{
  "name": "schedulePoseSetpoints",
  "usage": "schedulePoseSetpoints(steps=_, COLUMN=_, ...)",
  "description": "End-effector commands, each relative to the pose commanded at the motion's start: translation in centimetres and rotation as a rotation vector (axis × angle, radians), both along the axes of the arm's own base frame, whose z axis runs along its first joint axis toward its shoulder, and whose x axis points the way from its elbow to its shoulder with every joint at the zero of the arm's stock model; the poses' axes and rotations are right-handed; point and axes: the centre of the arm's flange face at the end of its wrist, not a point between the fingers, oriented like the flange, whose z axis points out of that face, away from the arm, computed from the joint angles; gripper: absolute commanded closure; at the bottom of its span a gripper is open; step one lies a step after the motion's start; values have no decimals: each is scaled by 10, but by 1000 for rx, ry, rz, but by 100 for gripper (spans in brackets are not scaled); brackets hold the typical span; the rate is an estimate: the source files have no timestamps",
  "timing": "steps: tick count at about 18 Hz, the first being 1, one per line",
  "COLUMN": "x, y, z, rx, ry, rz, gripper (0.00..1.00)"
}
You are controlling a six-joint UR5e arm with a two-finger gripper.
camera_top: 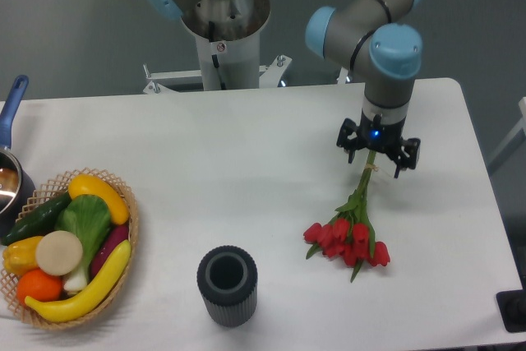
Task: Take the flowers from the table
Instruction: 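Move the open gripper over the green tulip stems and lower it, then close the gripper around the tulip stems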
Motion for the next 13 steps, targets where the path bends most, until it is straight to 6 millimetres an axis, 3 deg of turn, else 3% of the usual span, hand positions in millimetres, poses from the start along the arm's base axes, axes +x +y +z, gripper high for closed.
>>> schedulePoseSetpoints(steps=6, x=1, y=6, z=-14, rx=-9, ry=-19, rz=-21, gripper=5)
schedulePoseSetpoints(steps=10, x=1, y=6, z=-19, rx=-31, ry=-22, rz=-22, gripper=19)
schedulePoseSetpoints(steps=13, x=3, y=8, z=-21, rx=-32, ry=-25, rz=-26, gripper=36)
